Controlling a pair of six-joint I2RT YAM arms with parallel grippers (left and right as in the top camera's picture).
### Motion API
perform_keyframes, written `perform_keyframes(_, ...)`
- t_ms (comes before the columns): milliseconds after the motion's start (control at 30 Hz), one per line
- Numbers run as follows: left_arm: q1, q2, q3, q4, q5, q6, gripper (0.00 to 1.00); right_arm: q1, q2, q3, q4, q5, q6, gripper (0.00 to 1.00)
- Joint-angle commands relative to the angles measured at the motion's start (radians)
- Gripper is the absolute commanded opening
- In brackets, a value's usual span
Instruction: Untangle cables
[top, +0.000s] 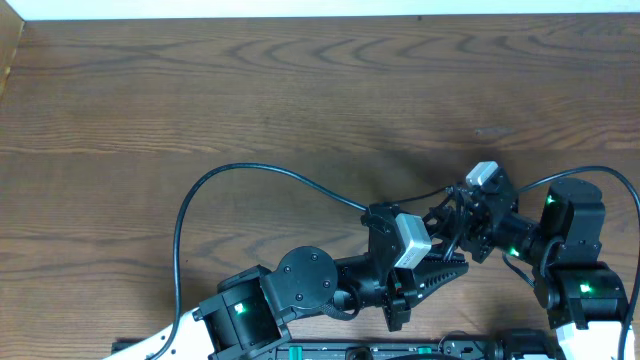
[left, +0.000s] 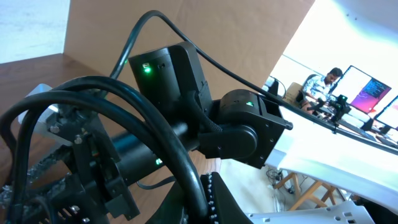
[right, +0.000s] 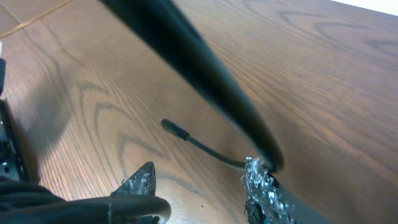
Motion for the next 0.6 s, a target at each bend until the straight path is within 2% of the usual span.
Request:
perform_keyframes(0,-0.01,-0.006,-0.001,0.017,0.044,-0.005,0.08,-0.002,-0.002,0.015,0.001,0.105,0.08,0.43)
perform_keyframes(200,-0.01,-0.007,-0.001,0.057,0.117,-0.005,0.07,-0.002,-0.002,0.015,-0.054,0.402,0.229,0.49)
perform_keyframes(400,-0.01,-0.012,-0.001,0.069,0.117,-0.005,0.07,-0.002,-0.002,0.015,-0.08,0.526,0.299,0.58)
perform_keyframes(467,-0.01,-0.014,-0.001,0.069,0.117,-0.005,0.08,-0.002,-0.002,0.015,-0.087,0.547,0.304,0.69)
perform_keyframes(500,-0.01,-0.015,-0.001,0.072,0.117,-0.005,0.08,-0.002,-0.002,0.015,-0.091,0.561,0.304,0.8)
perform_keyframes(533,-0.01,-0.015,-0.001,0.075,0.117,-0.005,0.07,-0.002,-0.002,0.015,-0.094,0.575,0.304,0.99)
perform_keyframes(567,-0.01,-0.016,-0.001,0.079,0.117,-0.005,0.07,-0.002,-0.002,0.015,-0.098,0.592,0.304,0.99)
